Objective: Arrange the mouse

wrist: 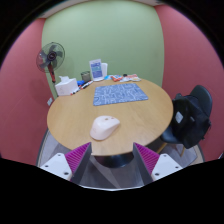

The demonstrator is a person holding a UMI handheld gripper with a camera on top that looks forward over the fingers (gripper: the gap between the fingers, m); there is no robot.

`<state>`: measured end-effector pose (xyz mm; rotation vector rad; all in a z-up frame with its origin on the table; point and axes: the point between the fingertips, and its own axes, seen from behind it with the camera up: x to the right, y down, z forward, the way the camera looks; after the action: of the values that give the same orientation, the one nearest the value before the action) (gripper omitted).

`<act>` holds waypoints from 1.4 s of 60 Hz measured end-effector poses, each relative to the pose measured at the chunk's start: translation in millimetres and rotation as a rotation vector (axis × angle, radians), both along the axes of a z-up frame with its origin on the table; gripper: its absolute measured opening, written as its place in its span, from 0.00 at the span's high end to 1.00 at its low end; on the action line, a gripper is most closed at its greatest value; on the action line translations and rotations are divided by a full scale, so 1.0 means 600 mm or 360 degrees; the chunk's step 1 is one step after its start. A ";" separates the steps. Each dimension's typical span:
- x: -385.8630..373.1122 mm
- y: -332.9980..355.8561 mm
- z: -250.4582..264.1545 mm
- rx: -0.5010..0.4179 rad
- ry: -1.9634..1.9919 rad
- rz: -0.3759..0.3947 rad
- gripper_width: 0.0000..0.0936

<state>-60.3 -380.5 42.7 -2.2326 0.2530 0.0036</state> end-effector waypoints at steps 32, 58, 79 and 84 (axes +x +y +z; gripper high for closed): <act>-0.039 0.226 -0.076 0.0011 0.0028 -0.0023 0.12; -0.043 0.250 -0.069 -0.0045 -0.0183 0.0140 0.57; -0.009 0.425 0.240 0.0369 -0.0147 0.0321 0.59; 0.045 0.519 0.271 0.0435 -0.0157 0.0295 0.59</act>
<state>-33.6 -68.9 205.3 -1.9700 -0.0098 0.0266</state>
